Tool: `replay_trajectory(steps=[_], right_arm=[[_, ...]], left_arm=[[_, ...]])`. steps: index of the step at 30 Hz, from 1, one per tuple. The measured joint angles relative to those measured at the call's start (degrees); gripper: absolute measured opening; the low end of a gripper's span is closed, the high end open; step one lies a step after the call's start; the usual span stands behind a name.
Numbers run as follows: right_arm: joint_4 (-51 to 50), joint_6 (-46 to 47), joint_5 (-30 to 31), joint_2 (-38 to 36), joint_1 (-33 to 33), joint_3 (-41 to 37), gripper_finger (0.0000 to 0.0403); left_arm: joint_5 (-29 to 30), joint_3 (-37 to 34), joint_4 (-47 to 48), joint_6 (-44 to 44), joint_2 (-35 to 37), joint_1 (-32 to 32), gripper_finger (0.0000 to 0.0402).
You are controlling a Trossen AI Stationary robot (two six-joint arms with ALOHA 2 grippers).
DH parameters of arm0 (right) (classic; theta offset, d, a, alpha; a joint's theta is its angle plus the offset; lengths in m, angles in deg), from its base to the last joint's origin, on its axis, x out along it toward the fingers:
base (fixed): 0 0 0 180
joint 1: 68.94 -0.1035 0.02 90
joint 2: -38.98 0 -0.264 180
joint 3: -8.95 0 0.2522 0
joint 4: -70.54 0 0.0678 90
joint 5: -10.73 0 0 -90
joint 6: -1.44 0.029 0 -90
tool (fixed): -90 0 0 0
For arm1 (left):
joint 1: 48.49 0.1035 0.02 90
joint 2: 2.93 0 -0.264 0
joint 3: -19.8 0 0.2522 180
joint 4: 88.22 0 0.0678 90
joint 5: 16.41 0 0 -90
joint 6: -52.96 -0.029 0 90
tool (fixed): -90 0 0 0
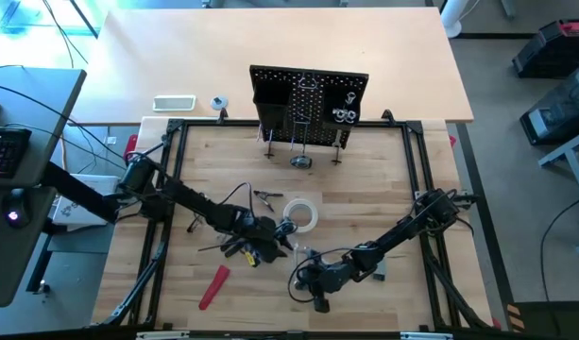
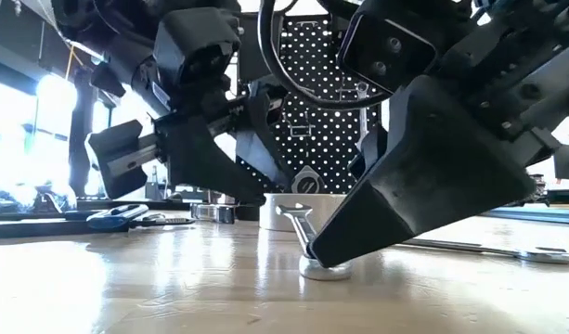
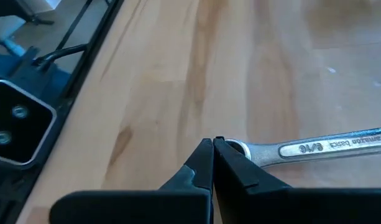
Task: Hang tools onto peg board
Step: Hang the silver wrench on the peg board
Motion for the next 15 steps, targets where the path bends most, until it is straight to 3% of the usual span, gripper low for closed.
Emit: replay_trajectory(steps=[7, 15], right_arm=[[-0.43, -1.07, -5.00, -0.02, 0.48, 0.00, 0.0000], [-0.11, -1.50, -6.77, -0.02, 0.76, 0.00, 0.0000]], left_arm=[[-1.13, 6.88, 7.98, -2.58, -4.03, 0.02, 0.0129], [-4.86, 14.81, 15.07, -3.79, -10.10, -0.05, 0.0129]])
